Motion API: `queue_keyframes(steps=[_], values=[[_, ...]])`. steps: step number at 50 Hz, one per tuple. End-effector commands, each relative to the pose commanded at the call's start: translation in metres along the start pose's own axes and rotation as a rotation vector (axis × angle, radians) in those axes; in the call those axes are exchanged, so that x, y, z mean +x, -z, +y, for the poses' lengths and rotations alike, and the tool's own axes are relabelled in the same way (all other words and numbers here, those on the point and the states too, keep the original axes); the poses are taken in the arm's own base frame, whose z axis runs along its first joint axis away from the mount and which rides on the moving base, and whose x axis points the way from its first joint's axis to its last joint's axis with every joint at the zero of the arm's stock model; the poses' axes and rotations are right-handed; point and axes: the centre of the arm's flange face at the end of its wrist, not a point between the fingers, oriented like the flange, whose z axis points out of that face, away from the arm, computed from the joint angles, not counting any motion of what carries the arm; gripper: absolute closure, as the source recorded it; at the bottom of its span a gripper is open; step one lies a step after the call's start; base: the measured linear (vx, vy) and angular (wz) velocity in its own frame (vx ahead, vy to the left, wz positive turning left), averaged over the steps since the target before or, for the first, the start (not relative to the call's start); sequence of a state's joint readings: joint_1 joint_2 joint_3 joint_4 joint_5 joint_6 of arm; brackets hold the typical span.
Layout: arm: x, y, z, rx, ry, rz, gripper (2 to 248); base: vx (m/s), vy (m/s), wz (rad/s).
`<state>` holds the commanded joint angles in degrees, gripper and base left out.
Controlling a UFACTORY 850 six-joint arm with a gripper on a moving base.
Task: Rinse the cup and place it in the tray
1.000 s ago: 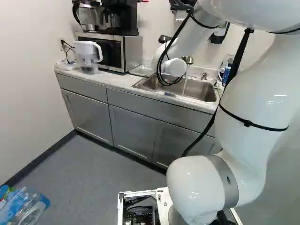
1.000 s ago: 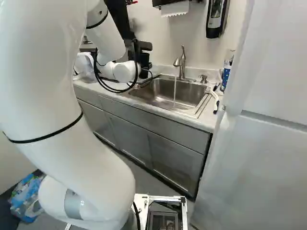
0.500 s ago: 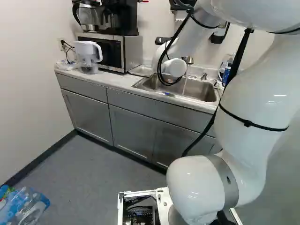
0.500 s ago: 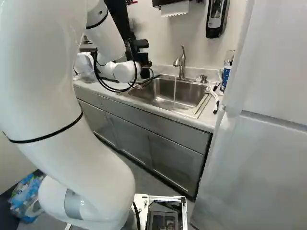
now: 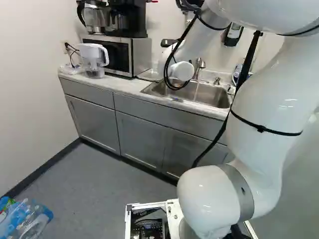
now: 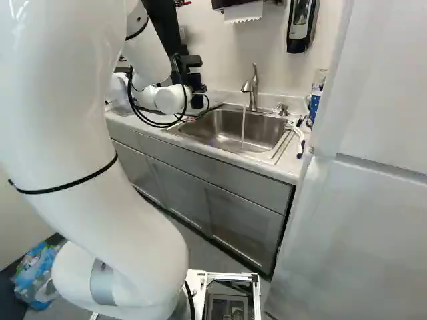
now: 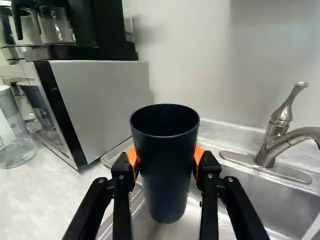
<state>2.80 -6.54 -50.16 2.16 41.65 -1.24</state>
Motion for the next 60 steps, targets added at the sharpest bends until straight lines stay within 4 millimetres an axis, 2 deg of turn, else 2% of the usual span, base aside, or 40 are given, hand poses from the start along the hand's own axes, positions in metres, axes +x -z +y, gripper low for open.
queue_keyframes(steps=[12, 43, 60], values=[[0.001, -0.019, -0.012, 0.021, 0.002, 0.004, 126, 0.000, 0.000, 0.000], [0.001, -0.083, -0.019, 0.028, 0.001, 0.023, 126, 0.000, 0.000, 0.000], [-0.016, -0.120, -0.024, 0.032, 0.002, 0.013, 126, 0.000, 0.000, 0.000]])
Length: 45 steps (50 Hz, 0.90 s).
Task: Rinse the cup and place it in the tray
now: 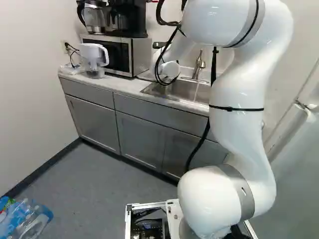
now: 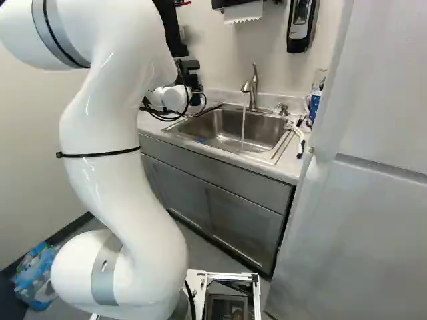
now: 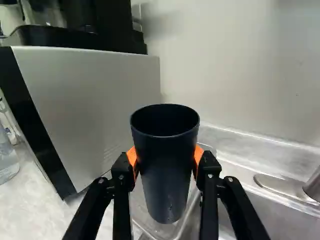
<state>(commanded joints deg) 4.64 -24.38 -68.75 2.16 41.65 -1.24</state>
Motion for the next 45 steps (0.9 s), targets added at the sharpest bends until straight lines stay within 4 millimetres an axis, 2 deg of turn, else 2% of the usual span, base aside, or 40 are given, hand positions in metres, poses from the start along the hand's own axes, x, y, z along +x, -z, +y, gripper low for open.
queue_keyframes(steps=[24, 33, 45], values=[[-0.031, -0.050, -0.012, 0.016, 0.002, -0.014, 126, 0.000, 0.000, 0.000], [-0.042, -0.053, -0.012, 0.015, 0.002, -0.029, 126, 0.000, 0.000, 0.000], [-0.042, -0.053, -0.012, 0.015, 0.002, -0.029, 126, 0.000, 0.000, 0.000]])
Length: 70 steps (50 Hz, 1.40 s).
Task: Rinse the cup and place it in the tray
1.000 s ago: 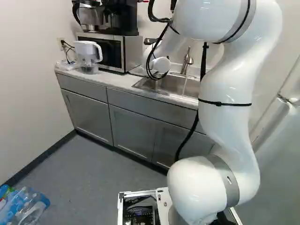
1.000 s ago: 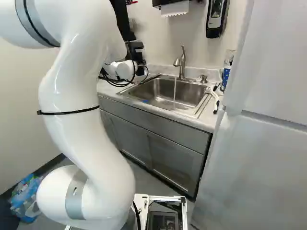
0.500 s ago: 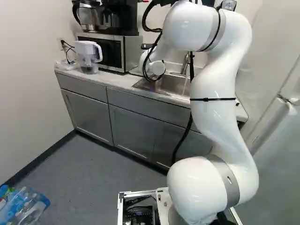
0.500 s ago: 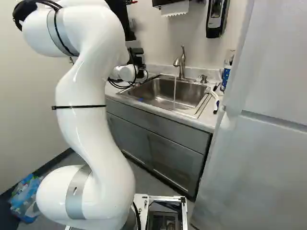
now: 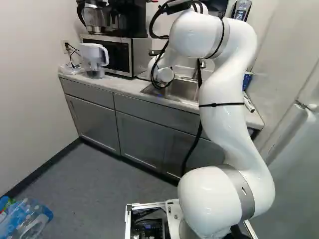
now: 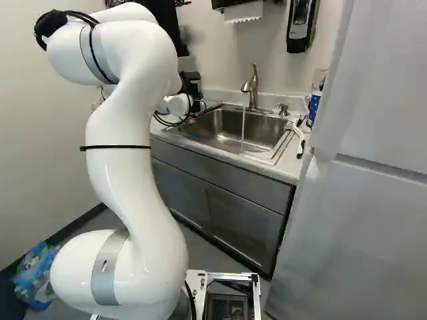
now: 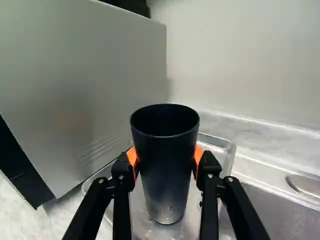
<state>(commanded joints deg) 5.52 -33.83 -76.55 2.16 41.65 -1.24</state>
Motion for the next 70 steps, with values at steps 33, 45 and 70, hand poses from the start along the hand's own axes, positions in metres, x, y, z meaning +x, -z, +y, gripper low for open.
queue_keyframes(steps=[33, 45, 70], values=[[0.000, 0.000, 0.000, 0.000, 0.000, -0.005, 123, 0.000, 0.000, 0.000], [0.000, 0.000, 0.000, 0.000, 0.000, -0.005, 59, 0.000, 0.000, 0.000], [0.011, 0.002, 0.000, 0.000, 0.000, 0.013, 3, 0.000, 0.000, 0.000]])
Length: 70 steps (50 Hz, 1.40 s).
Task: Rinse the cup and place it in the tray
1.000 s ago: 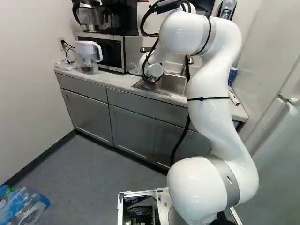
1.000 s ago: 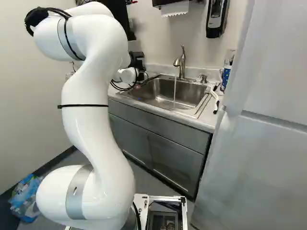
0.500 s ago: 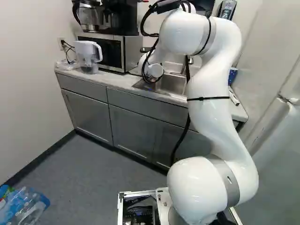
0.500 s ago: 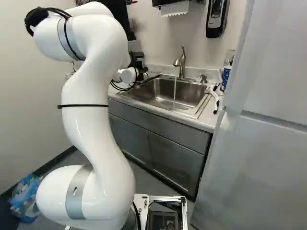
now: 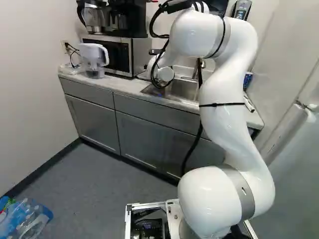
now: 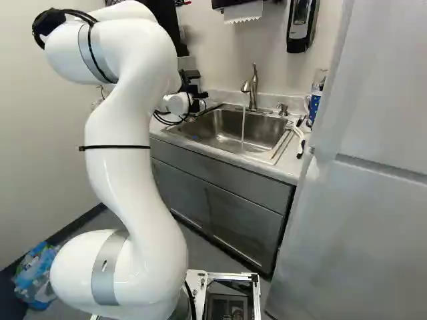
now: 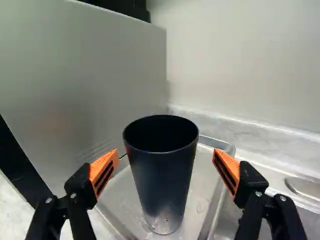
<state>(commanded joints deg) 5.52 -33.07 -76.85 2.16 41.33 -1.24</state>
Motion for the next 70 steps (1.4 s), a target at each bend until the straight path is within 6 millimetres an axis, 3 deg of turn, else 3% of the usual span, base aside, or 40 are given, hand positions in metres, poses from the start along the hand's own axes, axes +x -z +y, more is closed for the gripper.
queue_keyframes(steps=[49, 70], values=[[0.047, 0.006, 0.000, 0.002, -0.002, -0.014, 3, 0.000, 0.000, 0.000], [0.067, 0.011, 0.015, -0.018, -0.005, -0.015, 3, 0.000, 0.000, 0.000]])
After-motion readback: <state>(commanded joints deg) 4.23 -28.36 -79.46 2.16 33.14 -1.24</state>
